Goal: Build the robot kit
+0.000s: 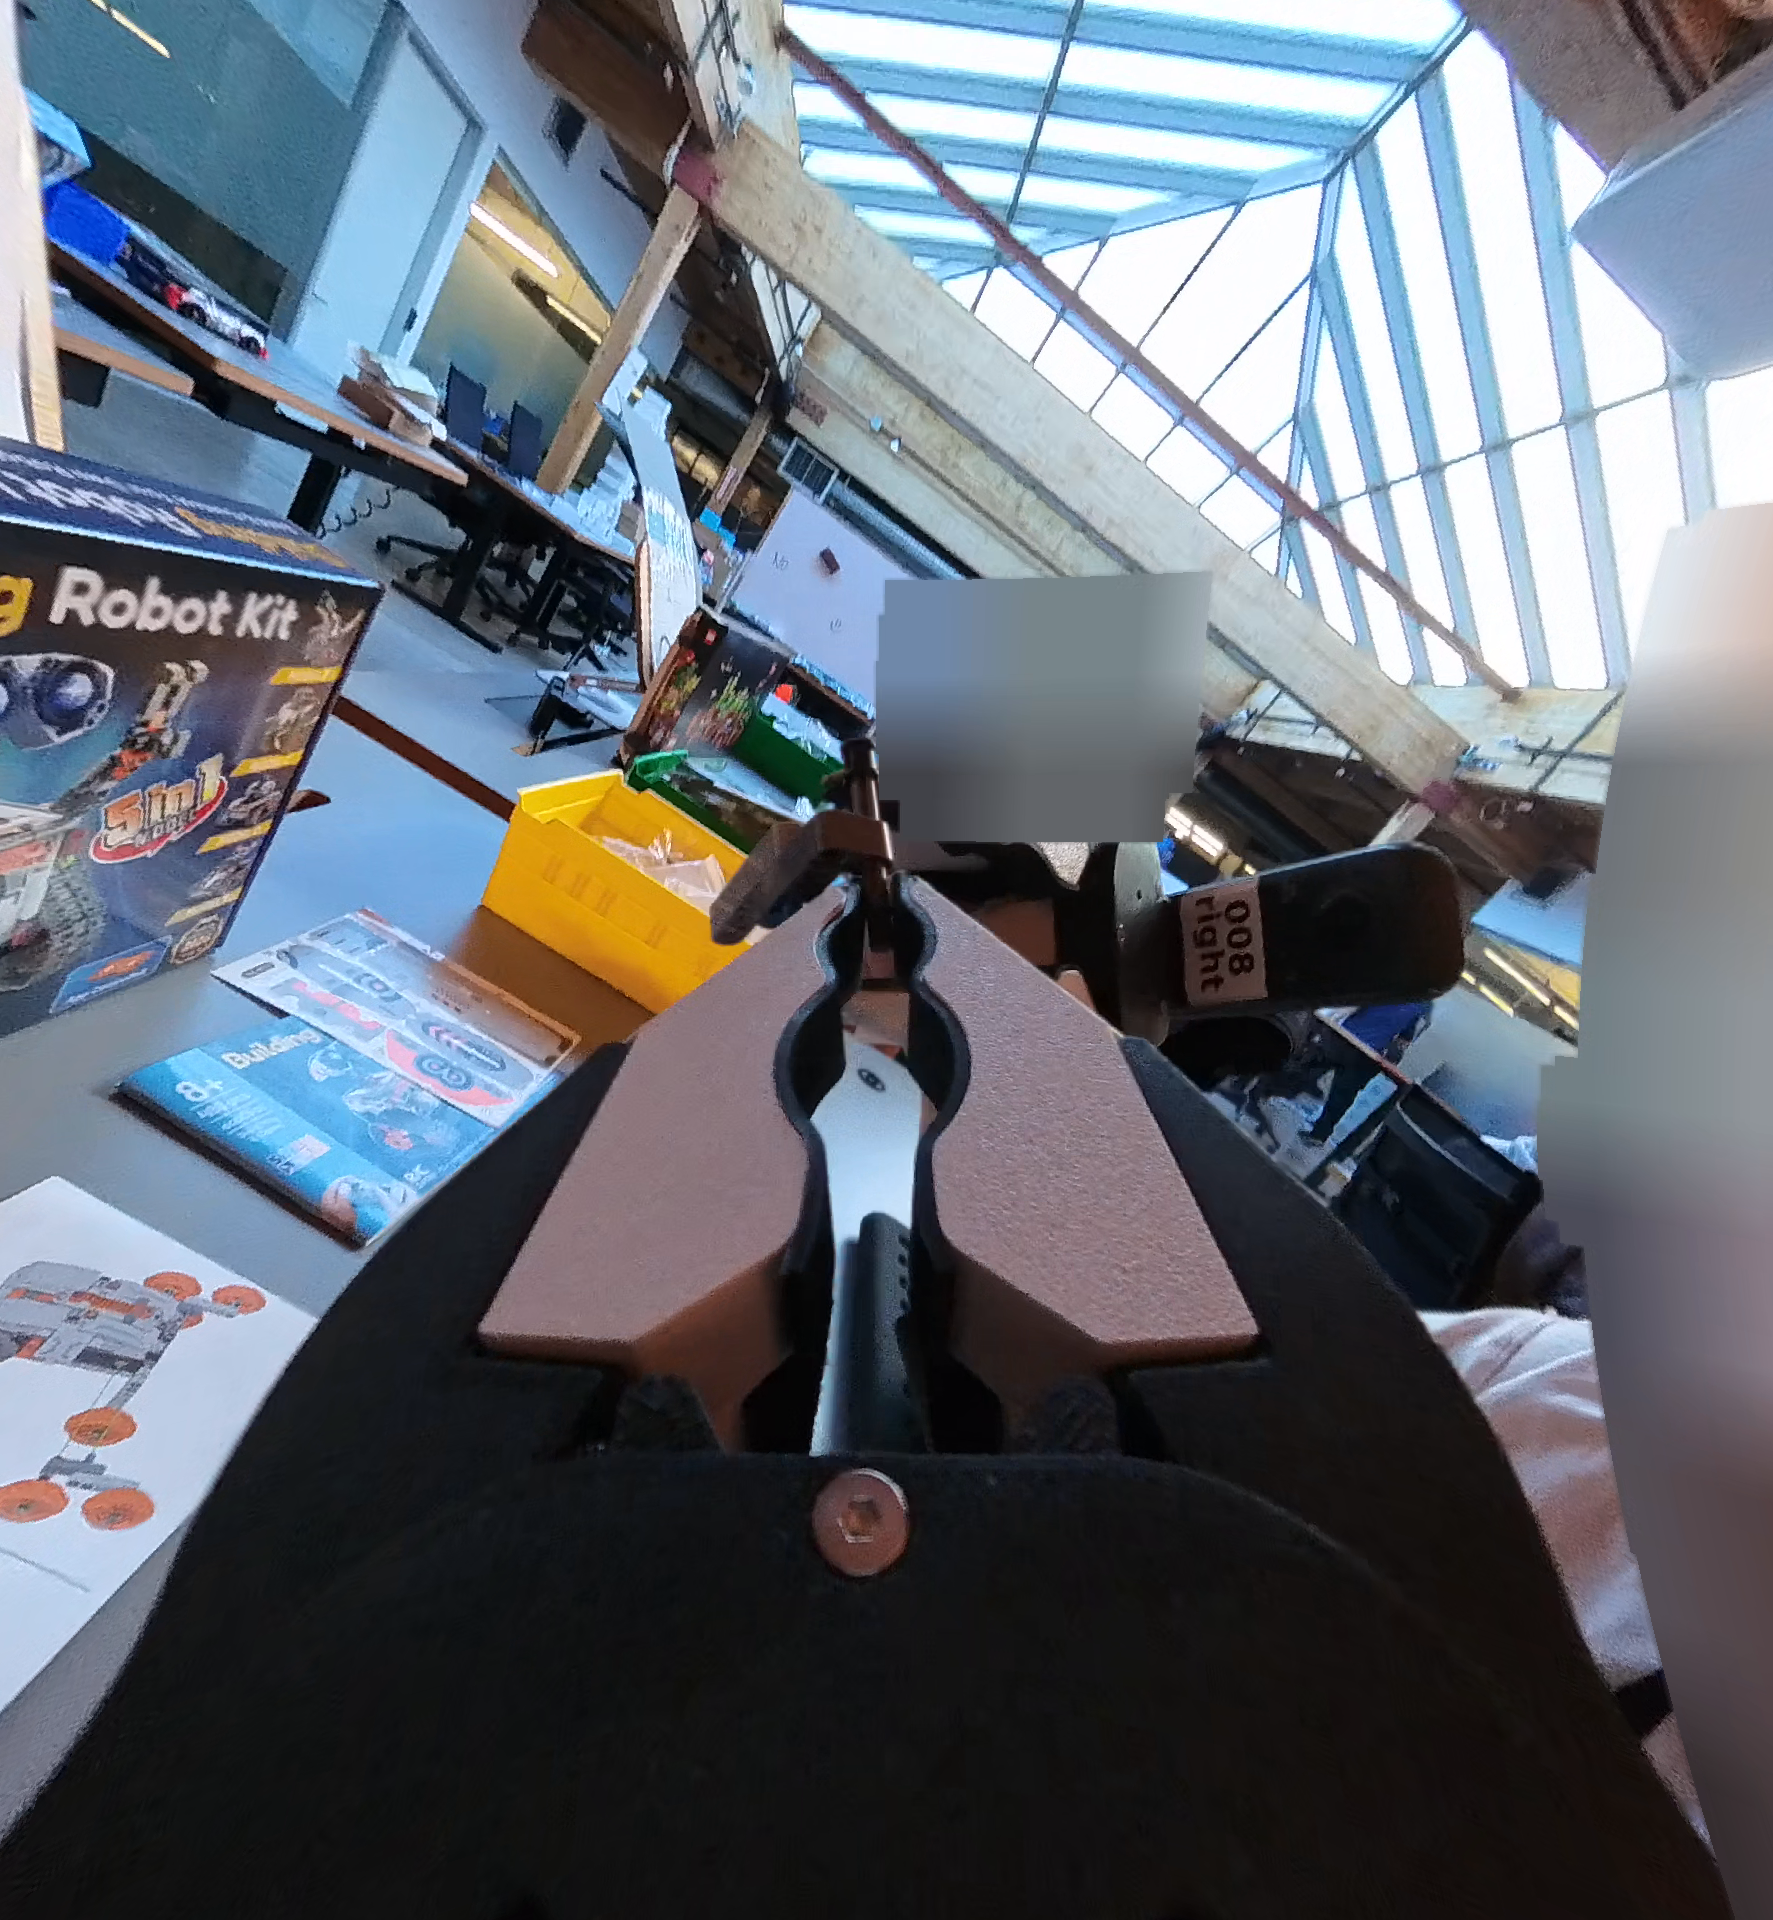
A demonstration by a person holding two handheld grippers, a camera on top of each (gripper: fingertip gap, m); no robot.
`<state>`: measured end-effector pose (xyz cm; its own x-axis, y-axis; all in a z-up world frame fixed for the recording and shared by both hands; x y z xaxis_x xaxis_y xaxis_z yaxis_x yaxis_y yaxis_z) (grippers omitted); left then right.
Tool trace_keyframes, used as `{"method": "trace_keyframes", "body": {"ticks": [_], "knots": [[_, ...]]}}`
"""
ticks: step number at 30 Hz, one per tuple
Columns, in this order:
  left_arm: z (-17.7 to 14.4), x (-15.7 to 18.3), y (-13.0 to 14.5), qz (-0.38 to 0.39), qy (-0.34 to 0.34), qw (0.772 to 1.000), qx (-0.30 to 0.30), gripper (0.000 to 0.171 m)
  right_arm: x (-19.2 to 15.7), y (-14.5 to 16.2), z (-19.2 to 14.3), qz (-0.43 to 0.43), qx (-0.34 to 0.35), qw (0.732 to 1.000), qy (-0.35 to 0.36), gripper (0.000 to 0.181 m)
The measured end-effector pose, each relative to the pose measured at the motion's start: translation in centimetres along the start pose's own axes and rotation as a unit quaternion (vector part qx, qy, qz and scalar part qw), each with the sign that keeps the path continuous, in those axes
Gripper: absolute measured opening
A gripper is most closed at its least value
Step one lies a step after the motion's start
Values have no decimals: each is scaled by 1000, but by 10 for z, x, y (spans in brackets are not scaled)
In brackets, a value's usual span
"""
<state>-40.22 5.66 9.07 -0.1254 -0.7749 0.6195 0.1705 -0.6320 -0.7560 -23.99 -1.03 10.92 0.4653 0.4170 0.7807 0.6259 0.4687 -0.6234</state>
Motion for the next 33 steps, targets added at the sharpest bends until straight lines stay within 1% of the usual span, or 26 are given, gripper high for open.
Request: {"method": "trace_keyframes", "body": {"ticks": [4,7,8,9,11,12,14,16,17,19,20,21,22,23,24,26,27,29,31,33], "knots": [[0,0,0,-4,0,1000,1,2,3,3,3,40,3,999,5,36],[3,-3,3,-11,-5,1000,-9,2,1,8,12,77,-1,997,-5,33],[3,-5,4,-17,-6,1000,-12,2,0,12,16,86,-12,996,-5,29],[4,-7,4,-25,-6,1000,-11,2,-2,16,19,88,-20,996,-7,18],[4,-14,6,-39,-10,999,-14,2,-4,23,23,94,-27,995,-14,15],[4,-17,6,-48,-7,999,-14,3,-4,26,25,111,-22,993,-26,15],[3,-21,5,-83,9,996,-21,16,-2,37,30,185,-17,981,-61,15],[-2,-23,1,-93,2,995,-45,29,1,53,34,278,7,955,-102,15],[-7,-24,-1,-79,-18,995,-57,36,4,61,35,323,22,939,-118,15],[-19,-26,-6,-24,-83,993,-81,35,8,74,34,385,54,909,-151,15],[-23,-26,-9,21,-115,989,-94,36,10,77,33,396,65,902,-162,15],[-26,-23,-12,78,-136,982,-102,42,11,77,31,395,73,899,-176,15],[-26,-17,-14,141,-136,975,-105,46,11,76,29,383,79,900,-190,15],[-24,-10,-13,198,-118,967,-108,48,10,73,27,368,82,905,-197,15],[-21,-2,-10,243,-95,959,-107,51,9,70,25,350,85,910,-205,15],[-16,8,-6,304,-76,944,-103,57,5,61,22,316,93,916,-228,15],[-13,12,-2,330,-72,935,-107,57,4,59,21,302,89,920,-235,15],[-10,16,4,373,-75,917,-123,51,0,55,20,275,81,926,-246,15],[-9,18,9,403,-77,900,-145,49,-3,53,19,260,72,930,-250,15],[-9,21,13,415,-64,894,-156,44,-4,51,18,255,73,929,-257,15]]}}
Point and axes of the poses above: each gripper's, where its closed fingertips meet, z out along the fingers, y out of its underside, x = y × z across the jaws, the point moved 10 cm from there along -z, back along the fingers, and after that the axes turned 4 degrees about -z, right-handed, at the moved point
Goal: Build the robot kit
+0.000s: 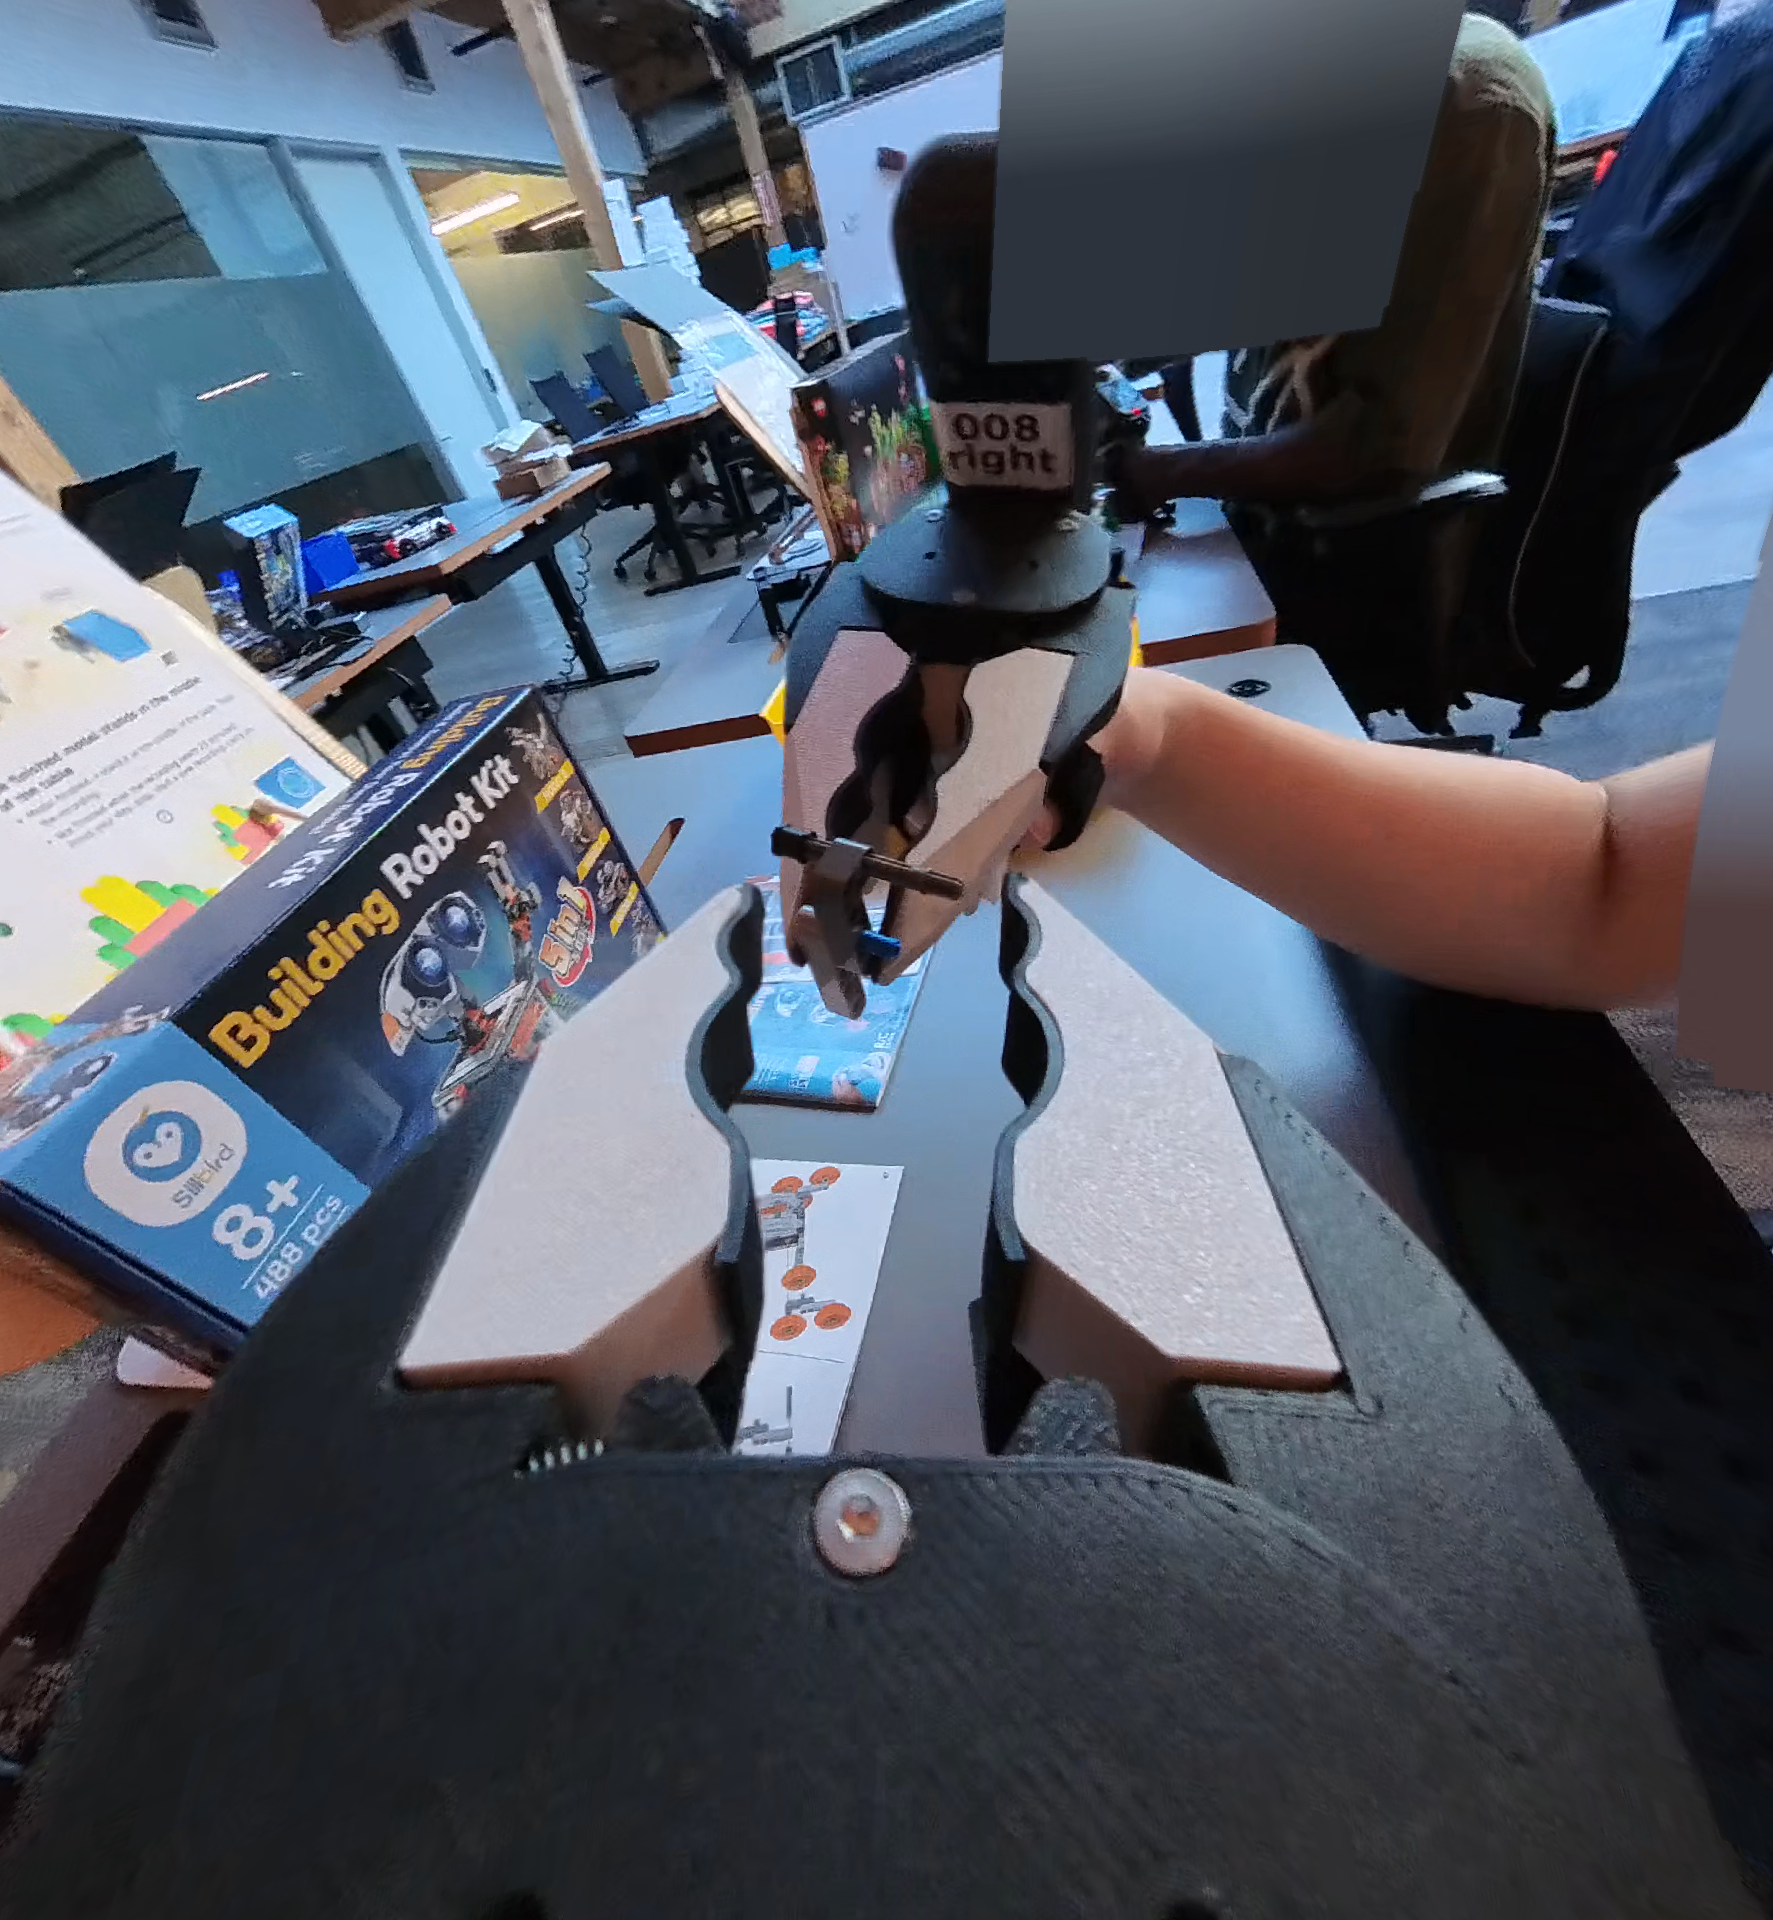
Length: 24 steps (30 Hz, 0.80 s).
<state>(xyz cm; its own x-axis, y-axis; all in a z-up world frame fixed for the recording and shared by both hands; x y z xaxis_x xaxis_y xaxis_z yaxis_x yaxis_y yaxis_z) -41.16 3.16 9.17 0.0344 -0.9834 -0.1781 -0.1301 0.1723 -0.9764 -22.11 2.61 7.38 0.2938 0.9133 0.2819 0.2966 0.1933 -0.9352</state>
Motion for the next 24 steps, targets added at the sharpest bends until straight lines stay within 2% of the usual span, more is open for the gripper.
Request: {"method": "trace_keyframes", "body": {"ticks": [4,11,16,24], "knots": [[1,4,1,15,16,1000,-3,40,-5,-1,2,-21,-6,1000,-14,15],[7,9,3,73,-8,997,-15,16,-9,-2,3,-45,-11,999,-22,15],[16,19,8,141,-15,989,-28,17,-13,0,4,-74,-38,996,-24,16],[17,22,10,164,-22,985,-56,15,-15,0,2,-101,-61,993,-14,15]]}}
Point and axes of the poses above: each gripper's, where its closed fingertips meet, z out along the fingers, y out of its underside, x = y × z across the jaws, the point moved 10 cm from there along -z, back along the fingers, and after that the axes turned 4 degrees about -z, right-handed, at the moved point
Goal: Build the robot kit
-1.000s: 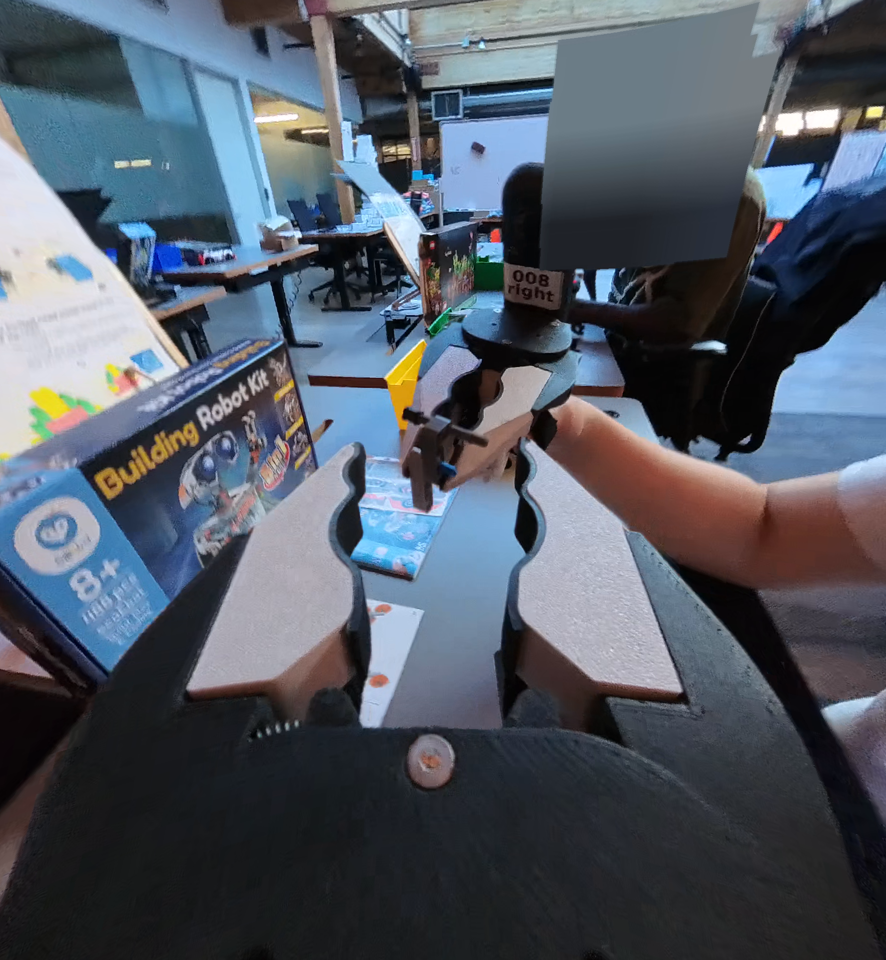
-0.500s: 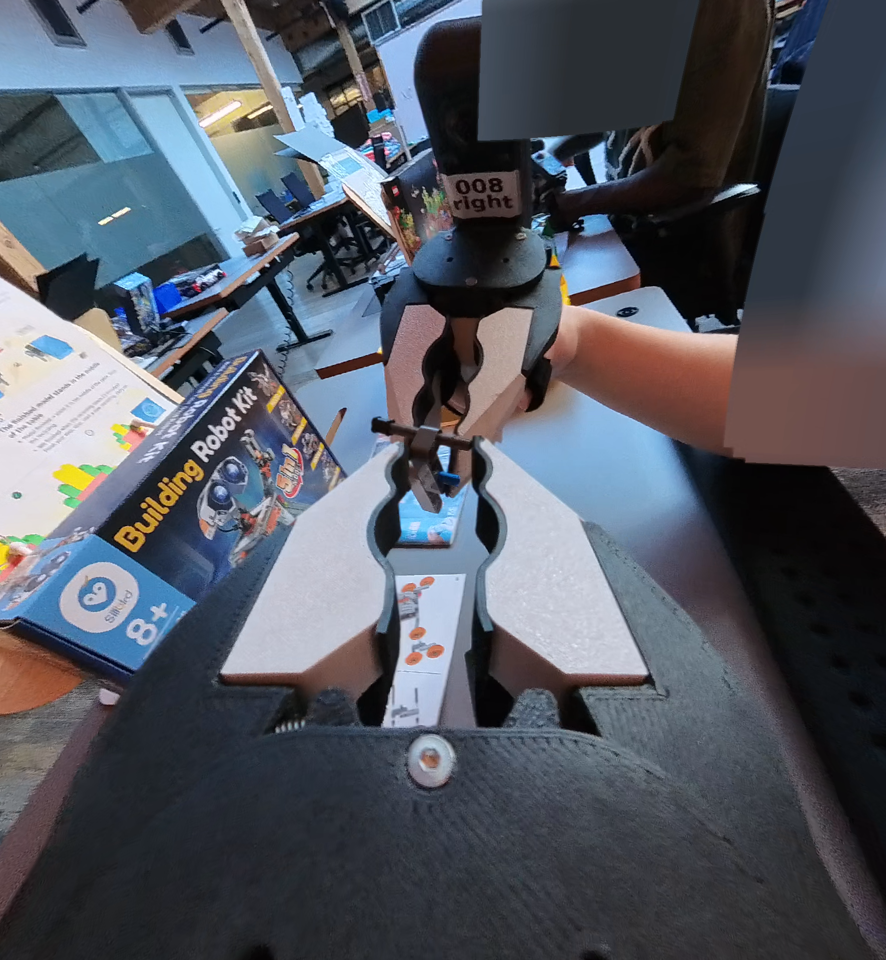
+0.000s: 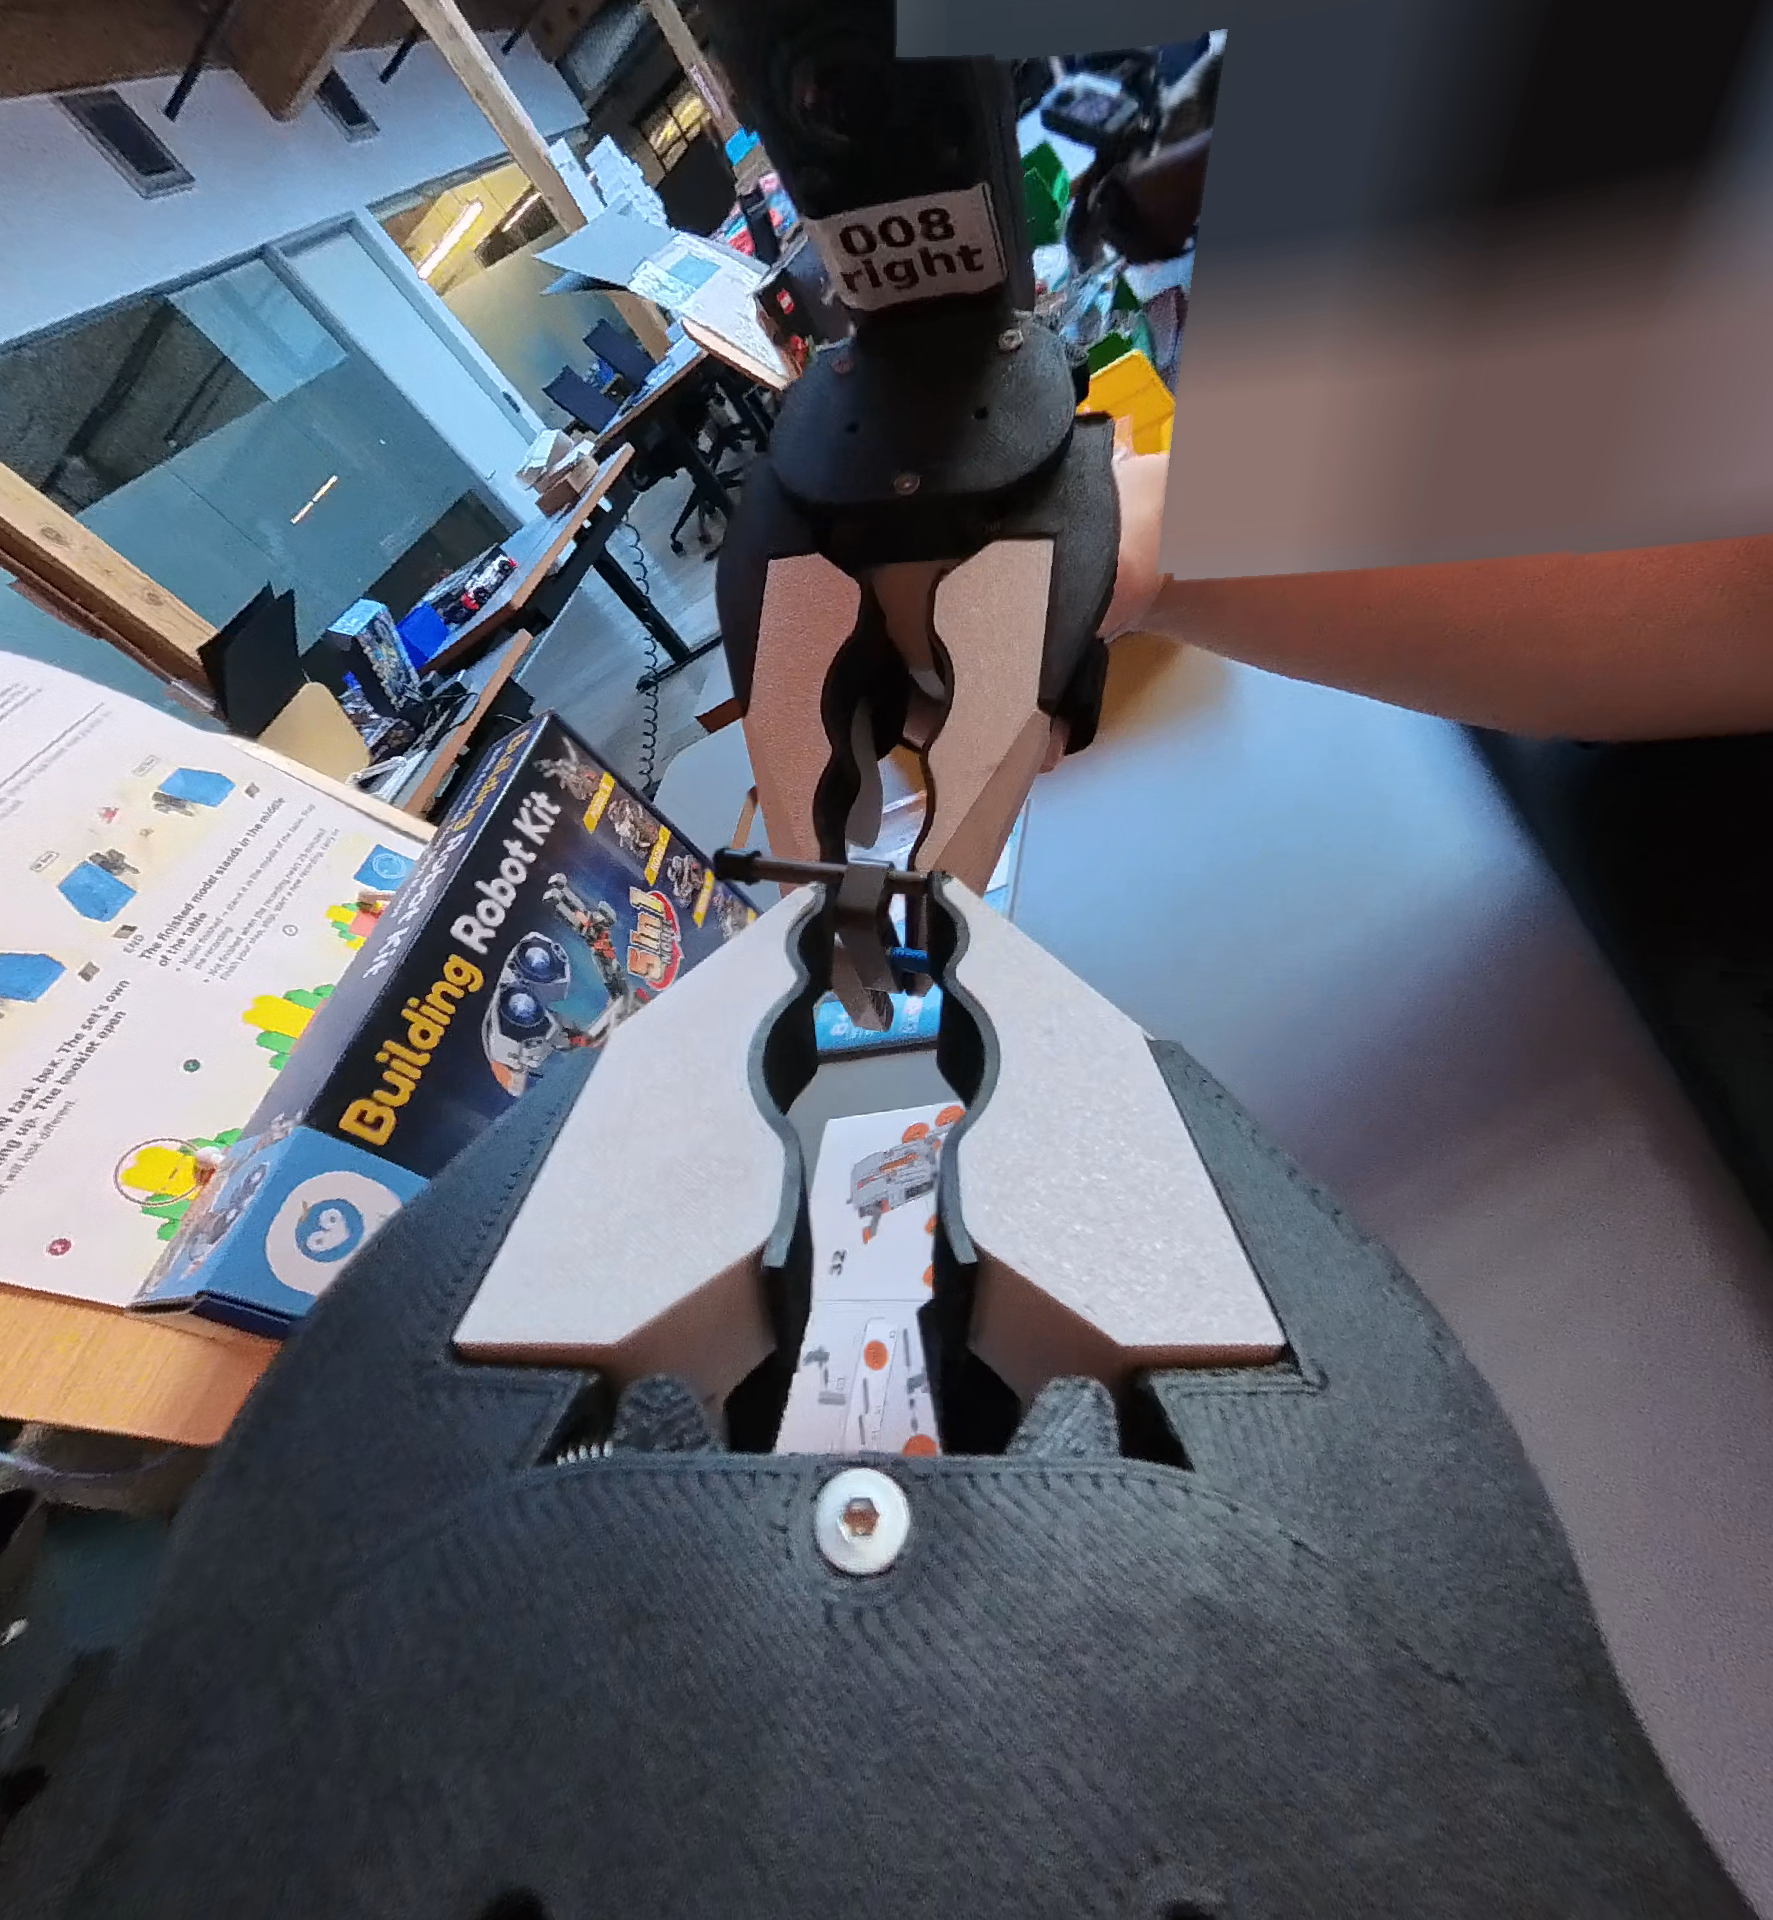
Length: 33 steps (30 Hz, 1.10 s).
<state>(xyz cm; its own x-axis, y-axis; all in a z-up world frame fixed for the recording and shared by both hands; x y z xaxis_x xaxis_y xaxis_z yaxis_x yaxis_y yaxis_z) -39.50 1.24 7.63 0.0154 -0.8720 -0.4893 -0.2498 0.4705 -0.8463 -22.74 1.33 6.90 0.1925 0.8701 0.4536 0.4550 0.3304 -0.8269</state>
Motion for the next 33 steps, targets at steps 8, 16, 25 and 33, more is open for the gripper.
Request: {"method": "trace_keyframes", "body": {"ticks": [8,16,25,33], "knots": [[-6,11,-17,116,-72,990,-17,14,-4,-18,-18,-83,39,993,79,40],[-14,21,-29,158,-73,985,9,13,-24,-48,-31,-168,57,978,109,61],[-16,33,-39,198,-68,978,22,13,-35,-58,-33,-216,28,969,116,45],[-18,37,-42,223,-80,971,9,6,-38,-64,-32,-220,11,967,129,48]]}}
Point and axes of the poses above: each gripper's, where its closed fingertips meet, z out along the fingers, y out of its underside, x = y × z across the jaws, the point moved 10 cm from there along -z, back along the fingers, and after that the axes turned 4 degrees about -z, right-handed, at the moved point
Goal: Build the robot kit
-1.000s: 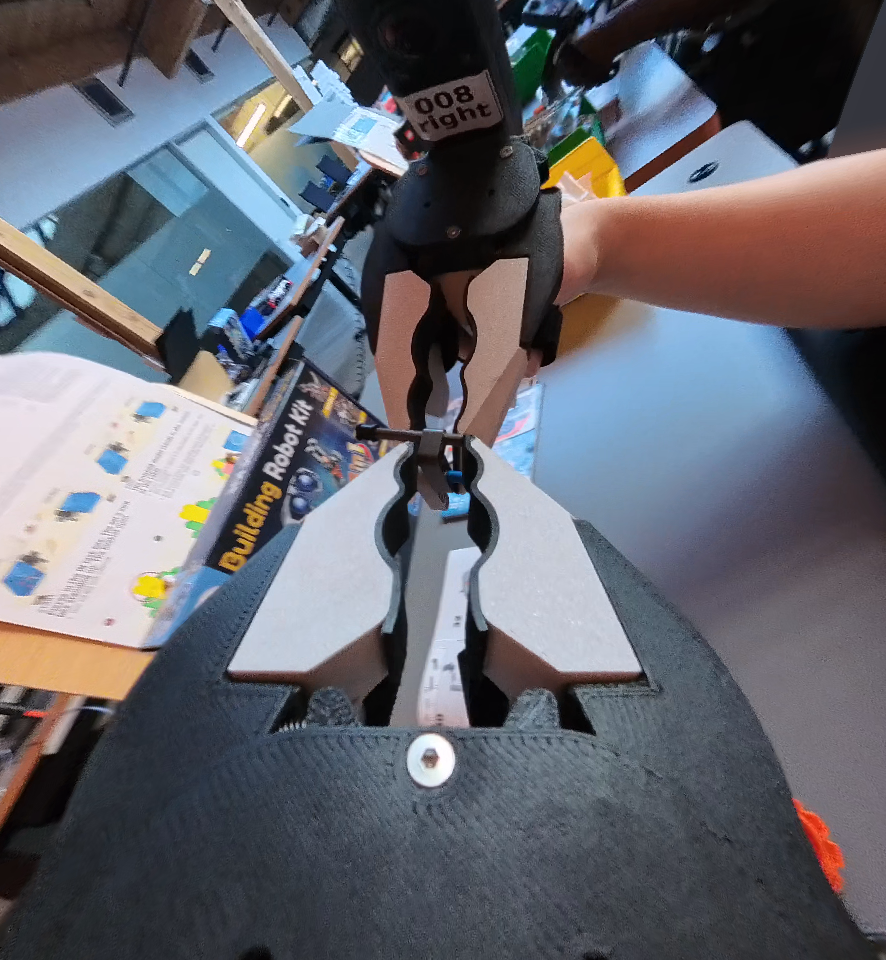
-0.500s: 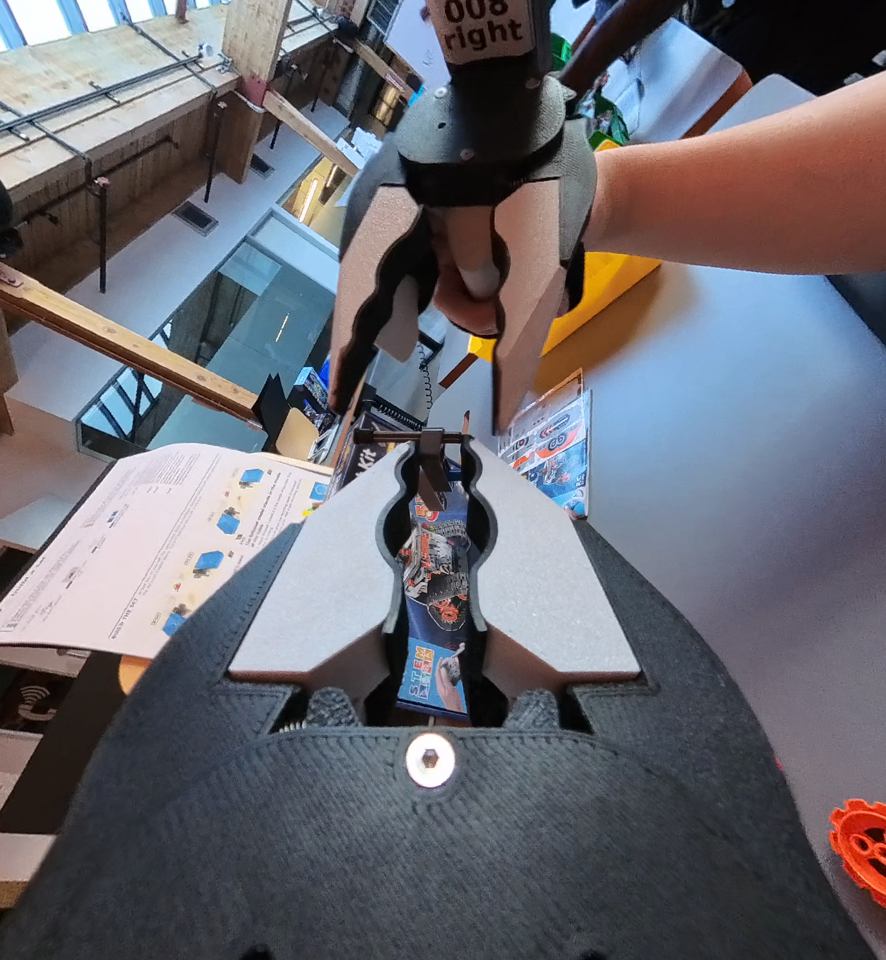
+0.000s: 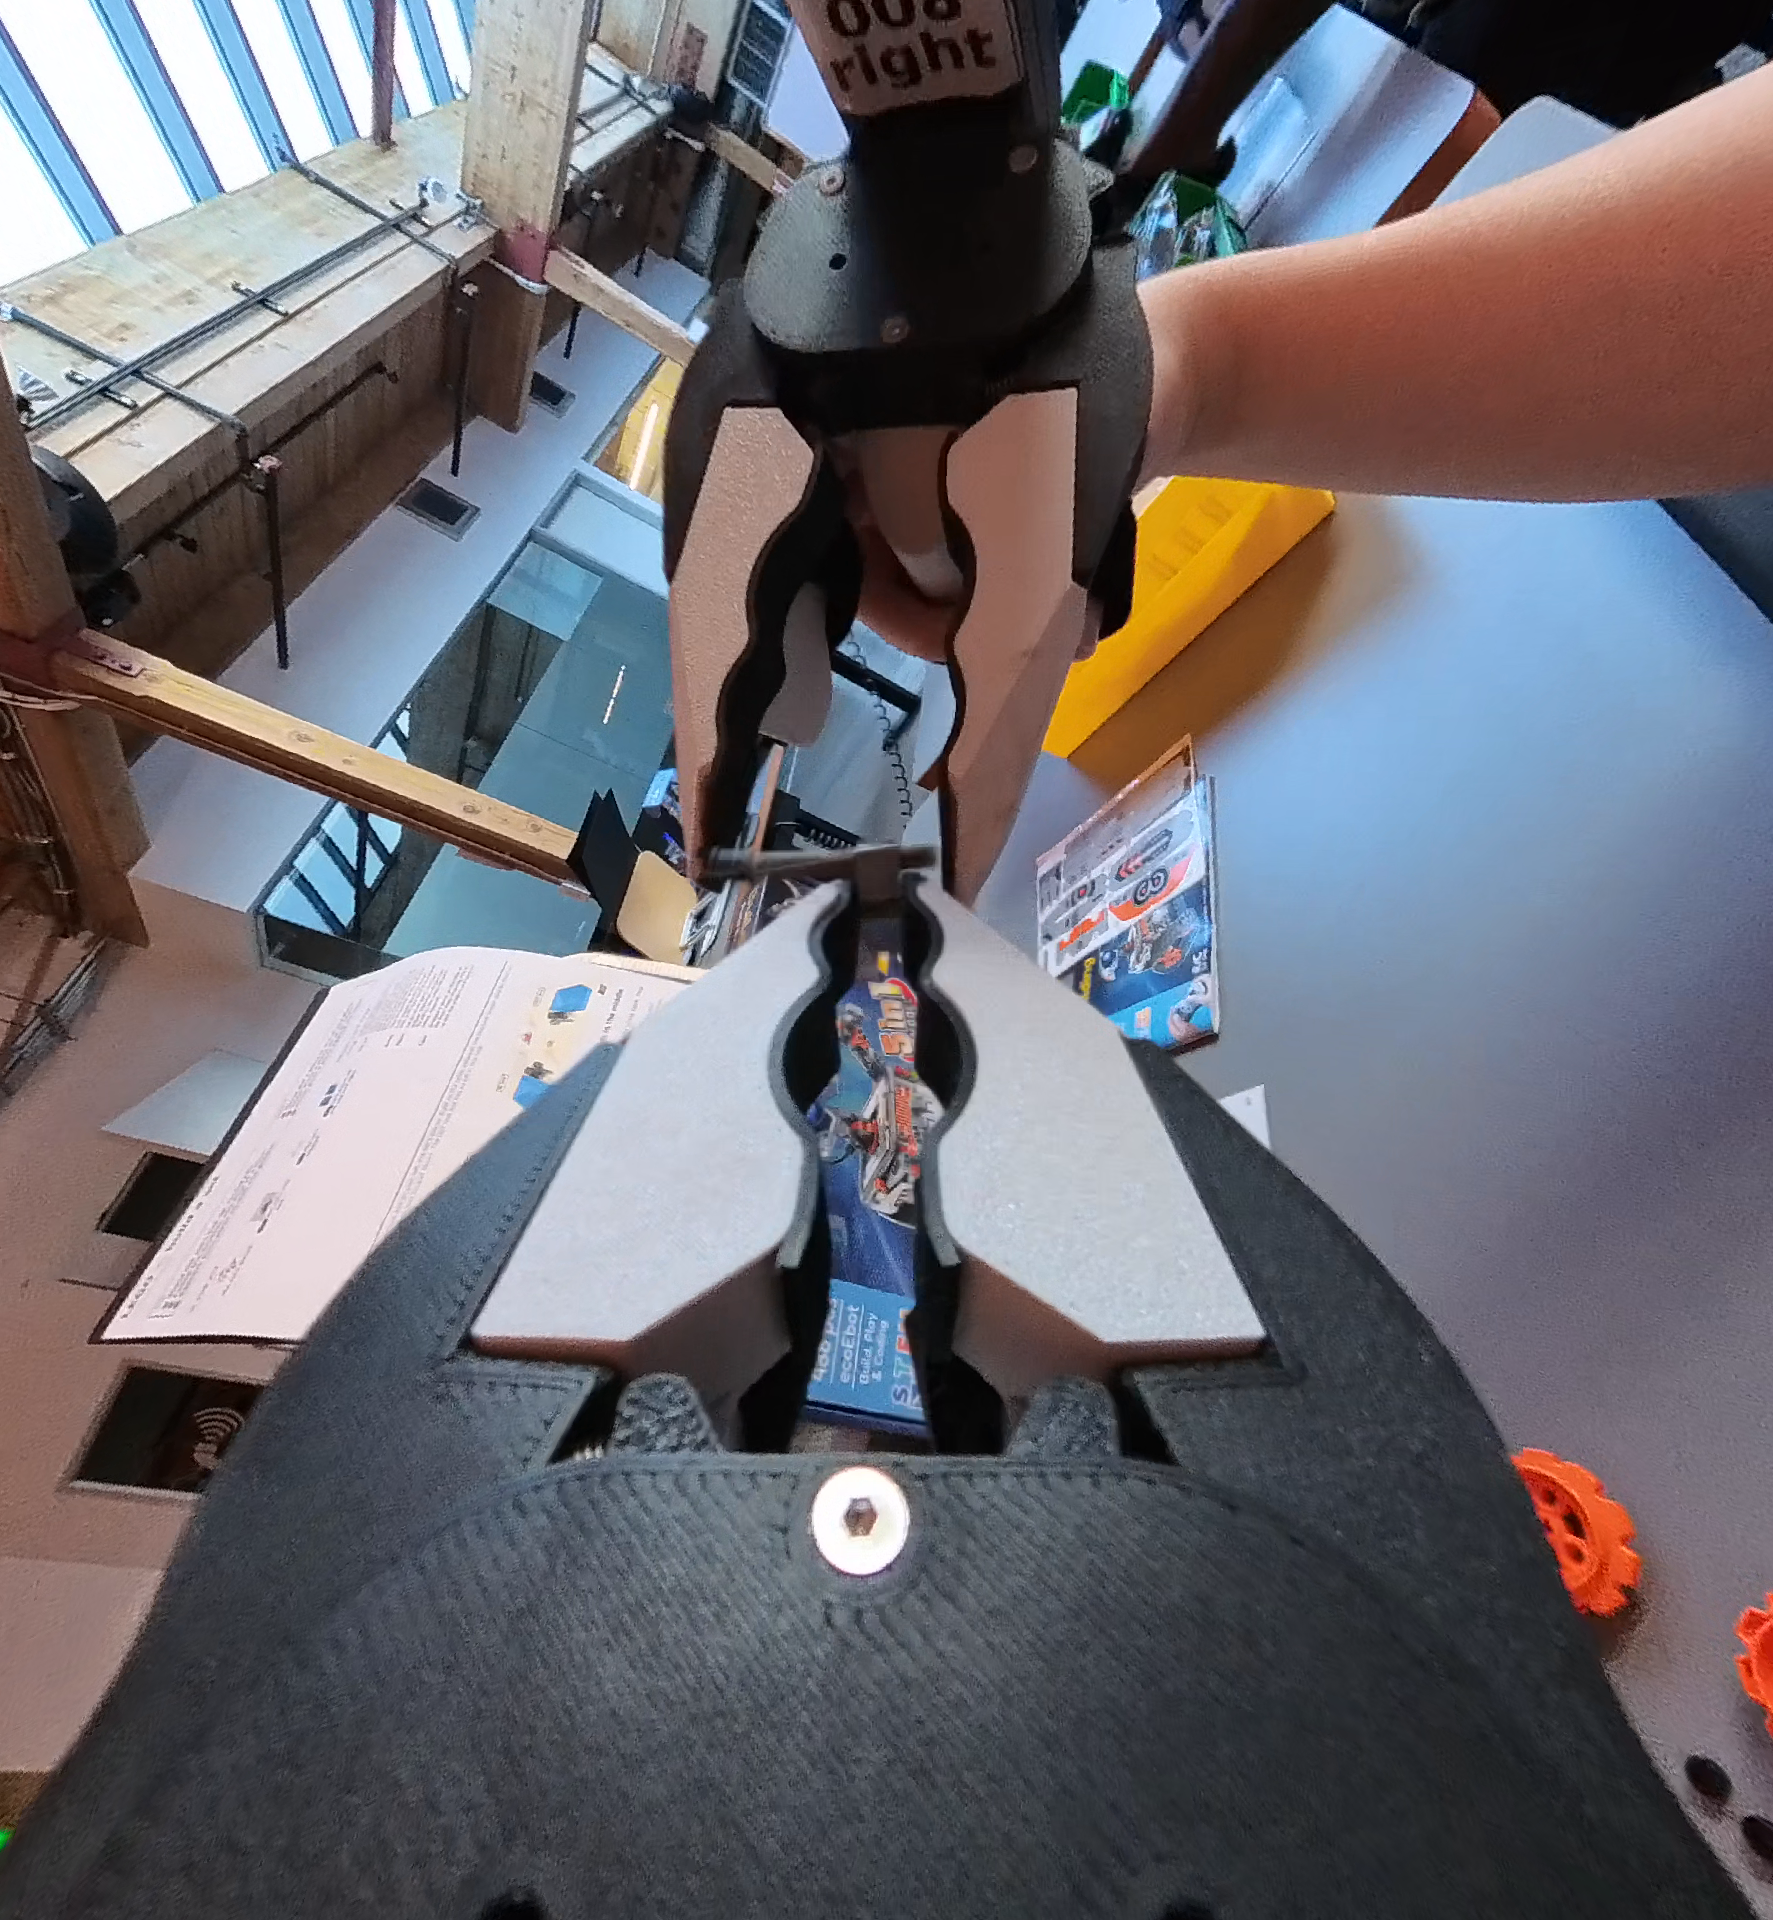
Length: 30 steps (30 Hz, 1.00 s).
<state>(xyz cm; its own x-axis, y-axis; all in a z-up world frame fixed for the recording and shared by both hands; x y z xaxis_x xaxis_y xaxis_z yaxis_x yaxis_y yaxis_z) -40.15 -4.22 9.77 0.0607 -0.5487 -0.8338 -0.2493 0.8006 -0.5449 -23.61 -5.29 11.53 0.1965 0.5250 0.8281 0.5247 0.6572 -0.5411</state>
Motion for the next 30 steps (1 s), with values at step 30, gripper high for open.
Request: {"method": "trace_keyframes", "body": {"ticks": [30], "knots": [[2,3,1,-22,37,999,-13,5,-10,-8,4,-63,-39,997,-7,43]]}}
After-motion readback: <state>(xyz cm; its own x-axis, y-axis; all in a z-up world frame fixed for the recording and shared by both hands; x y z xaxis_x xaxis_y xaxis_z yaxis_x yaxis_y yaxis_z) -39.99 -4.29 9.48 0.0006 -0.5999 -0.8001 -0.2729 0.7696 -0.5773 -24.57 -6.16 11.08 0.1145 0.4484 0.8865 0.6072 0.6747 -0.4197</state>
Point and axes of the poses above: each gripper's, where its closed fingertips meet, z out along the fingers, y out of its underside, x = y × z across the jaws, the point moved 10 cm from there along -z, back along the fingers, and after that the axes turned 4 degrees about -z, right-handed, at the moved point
